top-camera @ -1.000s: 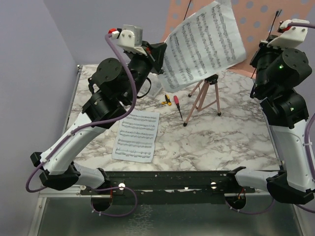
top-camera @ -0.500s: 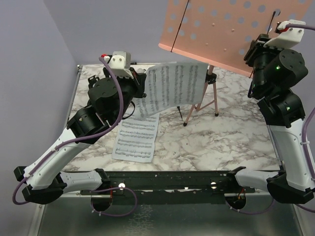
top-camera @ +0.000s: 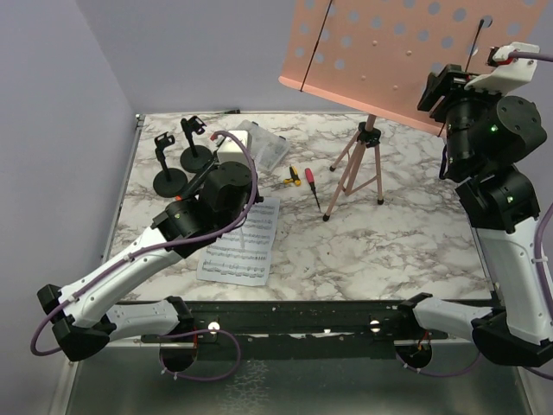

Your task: Pack up the instrument practice props

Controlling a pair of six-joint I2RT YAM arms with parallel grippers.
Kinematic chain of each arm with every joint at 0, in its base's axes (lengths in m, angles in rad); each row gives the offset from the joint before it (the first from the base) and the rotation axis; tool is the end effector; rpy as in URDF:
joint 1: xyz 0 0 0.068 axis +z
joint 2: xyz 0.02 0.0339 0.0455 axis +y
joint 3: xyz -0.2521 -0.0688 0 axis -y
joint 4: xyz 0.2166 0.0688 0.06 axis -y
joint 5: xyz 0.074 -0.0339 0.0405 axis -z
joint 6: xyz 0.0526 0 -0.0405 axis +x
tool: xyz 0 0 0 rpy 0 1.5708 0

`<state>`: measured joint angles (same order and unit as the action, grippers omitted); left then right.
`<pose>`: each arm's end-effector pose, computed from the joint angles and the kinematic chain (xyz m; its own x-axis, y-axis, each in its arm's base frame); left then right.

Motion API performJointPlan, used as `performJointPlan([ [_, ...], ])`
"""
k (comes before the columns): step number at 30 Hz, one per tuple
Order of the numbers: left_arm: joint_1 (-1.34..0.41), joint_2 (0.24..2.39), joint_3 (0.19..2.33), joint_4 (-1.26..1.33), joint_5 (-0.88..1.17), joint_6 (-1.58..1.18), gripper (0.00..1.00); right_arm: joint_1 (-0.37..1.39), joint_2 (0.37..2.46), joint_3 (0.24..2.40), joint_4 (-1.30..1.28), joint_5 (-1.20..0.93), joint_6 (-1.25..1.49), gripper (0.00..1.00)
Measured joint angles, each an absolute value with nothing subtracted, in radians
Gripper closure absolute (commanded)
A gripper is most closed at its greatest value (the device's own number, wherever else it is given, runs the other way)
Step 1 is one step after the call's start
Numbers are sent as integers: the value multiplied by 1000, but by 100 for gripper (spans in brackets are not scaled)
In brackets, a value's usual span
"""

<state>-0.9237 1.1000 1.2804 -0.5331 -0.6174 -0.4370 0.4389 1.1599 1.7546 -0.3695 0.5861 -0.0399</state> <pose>0.1555 -0.1553 0.3957 -0.3254 -0.1418 -0.9349 0.2045 0.9547 -0.2160 0.1753 0.0501 0.5420 0.1966 0.0556 -0.9789 0.1420 0.9863 0.0845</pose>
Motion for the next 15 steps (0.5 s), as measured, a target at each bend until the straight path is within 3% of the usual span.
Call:
performJointPlan([
  [15,-675,1150,1175,-334,-472,-591,100,439,1071,1717,-390,543,5,33],
])
